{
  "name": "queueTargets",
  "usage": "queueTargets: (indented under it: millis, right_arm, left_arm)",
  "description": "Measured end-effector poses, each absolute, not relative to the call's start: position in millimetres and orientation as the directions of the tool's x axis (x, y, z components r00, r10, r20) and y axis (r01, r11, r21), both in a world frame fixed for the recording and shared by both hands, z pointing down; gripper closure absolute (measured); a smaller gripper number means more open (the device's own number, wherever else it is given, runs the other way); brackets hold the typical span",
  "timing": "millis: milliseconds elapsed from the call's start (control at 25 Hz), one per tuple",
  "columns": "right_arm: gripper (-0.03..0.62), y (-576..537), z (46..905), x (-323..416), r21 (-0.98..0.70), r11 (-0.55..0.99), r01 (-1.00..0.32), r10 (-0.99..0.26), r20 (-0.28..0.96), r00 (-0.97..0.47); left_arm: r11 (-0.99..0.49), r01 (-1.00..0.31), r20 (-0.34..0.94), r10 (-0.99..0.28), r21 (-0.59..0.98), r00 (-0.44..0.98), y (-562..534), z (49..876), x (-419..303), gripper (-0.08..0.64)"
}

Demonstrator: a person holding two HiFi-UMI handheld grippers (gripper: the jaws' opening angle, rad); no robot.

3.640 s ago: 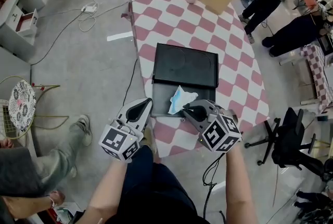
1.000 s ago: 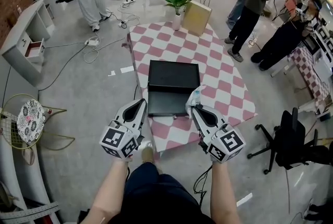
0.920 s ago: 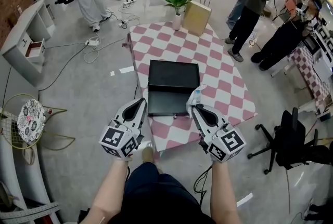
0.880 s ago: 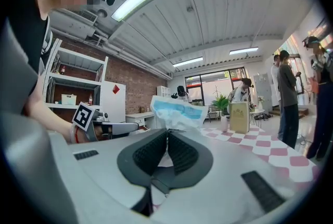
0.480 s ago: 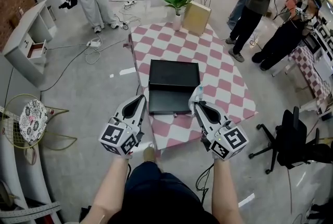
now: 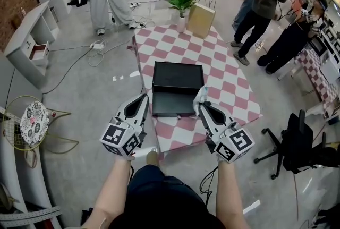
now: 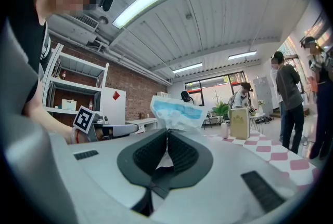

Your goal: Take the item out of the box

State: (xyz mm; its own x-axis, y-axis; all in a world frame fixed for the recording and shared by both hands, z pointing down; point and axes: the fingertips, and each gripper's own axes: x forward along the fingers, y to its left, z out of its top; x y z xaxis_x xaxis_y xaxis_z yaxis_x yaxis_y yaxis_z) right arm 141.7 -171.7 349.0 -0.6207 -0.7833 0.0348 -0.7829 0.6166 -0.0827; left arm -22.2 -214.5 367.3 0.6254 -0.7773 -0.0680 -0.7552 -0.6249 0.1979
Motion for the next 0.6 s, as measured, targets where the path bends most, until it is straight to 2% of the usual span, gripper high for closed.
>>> queueTargets:
  millis: [600]
  right_arm:
    - [0.58, -161.5, 335.5, 144.9, -0.094, 0.603, -0.792, -0.796, 0.001, -0.605]
  left_arm:
    - [-0.633, -0.75, -0.084, -0.772, 0.191, 0.631, -206.7, 351.3, -20.4, 0.56]
